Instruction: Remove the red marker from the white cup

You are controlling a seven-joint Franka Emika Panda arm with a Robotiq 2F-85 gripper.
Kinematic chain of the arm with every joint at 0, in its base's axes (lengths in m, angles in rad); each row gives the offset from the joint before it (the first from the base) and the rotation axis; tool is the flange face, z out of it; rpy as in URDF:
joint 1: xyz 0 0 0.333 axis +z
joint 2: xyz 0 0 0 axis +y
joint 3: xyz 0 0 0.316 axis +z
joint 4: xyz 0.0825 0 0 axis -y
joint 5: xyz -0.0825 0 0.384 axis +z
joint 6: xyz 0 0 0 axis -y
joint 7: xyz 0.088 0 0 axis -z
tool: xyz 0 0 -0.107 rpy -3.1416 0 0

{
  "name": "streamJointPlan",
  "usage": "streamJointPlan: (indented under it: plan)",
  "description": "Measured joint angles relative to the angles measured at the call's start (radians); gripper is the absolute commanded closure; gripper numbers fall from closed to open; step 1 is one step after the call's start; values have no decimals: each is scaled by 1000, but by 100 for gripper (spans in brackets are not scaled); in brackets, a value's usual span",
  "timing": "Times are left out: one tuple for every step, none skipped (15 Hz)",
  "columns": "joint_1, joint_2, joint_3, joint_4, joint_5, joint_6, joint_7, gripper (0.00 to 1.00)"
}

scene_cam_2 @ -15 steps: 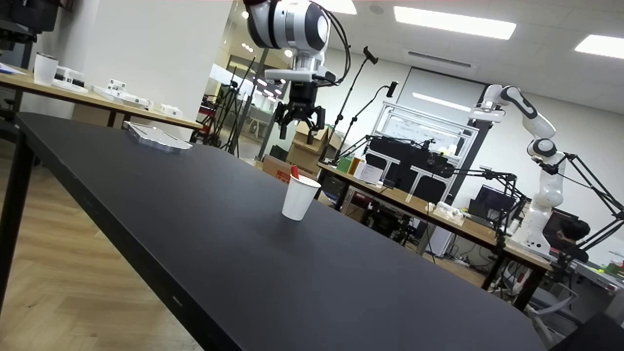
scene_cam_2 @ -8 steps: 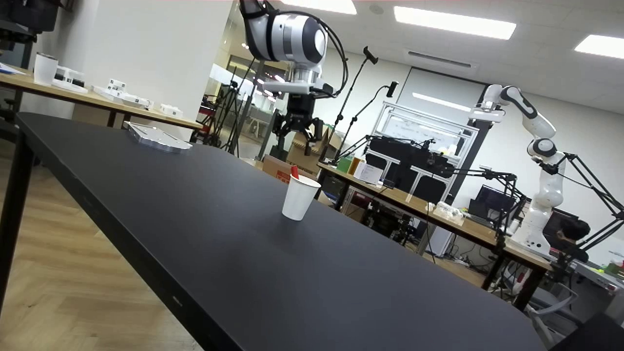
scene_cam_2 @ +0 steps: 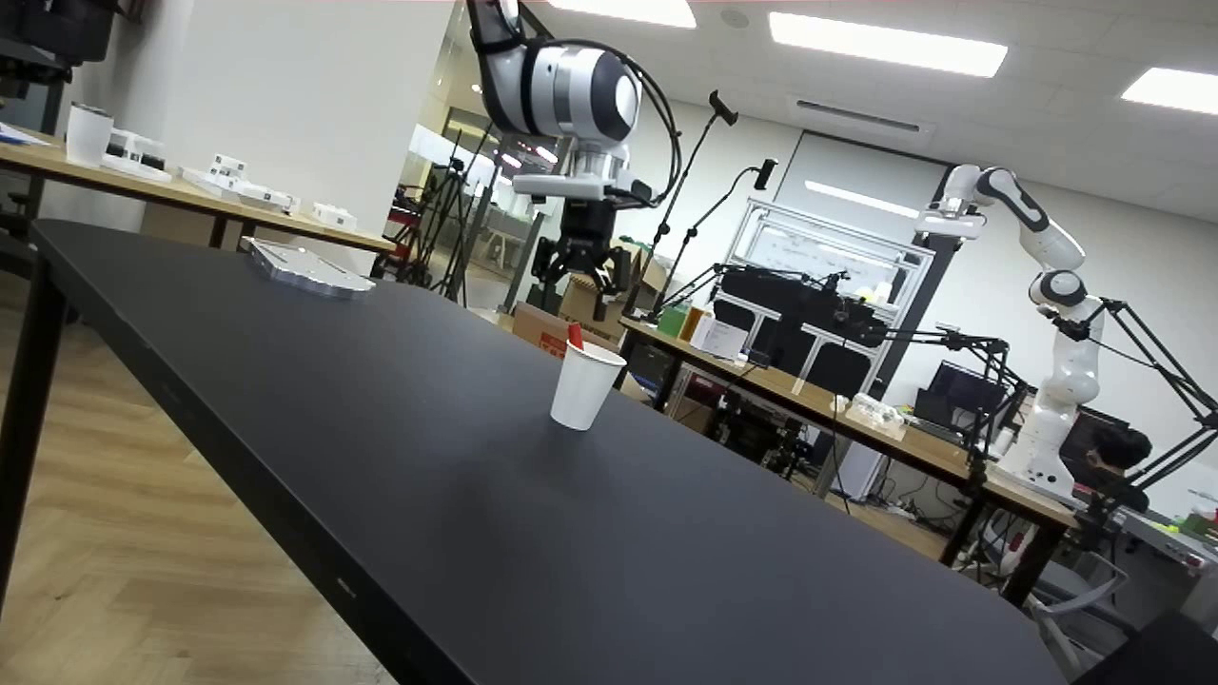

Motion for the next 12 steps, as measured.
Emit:
streamJointPlan:
  plan:
    - [0, 3, -1, 0, 1, 0, 0, 40]
    - [0, 5, -2, 0, 3, -1, 0, 49]
    - [0, 7, -3, 0, 5, -2, 0, 55]
    - [0, 8, -4, 0, 6, -4, 1, 61]
    - [0, 10, -6, 0, 8, -7, 1, 69]
    - [0, 11, -8, 0, 10, -9, 1, 75]
    - [0, 12, -9, 0, 12, -13, 1, 81]
    - [0, 12, -11, 0, 13, -17, 1, 89]
    - [0, 12, -12, 1, 14, -21, 2, 95]
    - [0, 12, -13, 1, 15, -23, 2, 99]
    - [0, 12, -15, 3, 15, -26, 3, 94]
    - [0, 12, -18, 6, 15, -29, 3, 95]
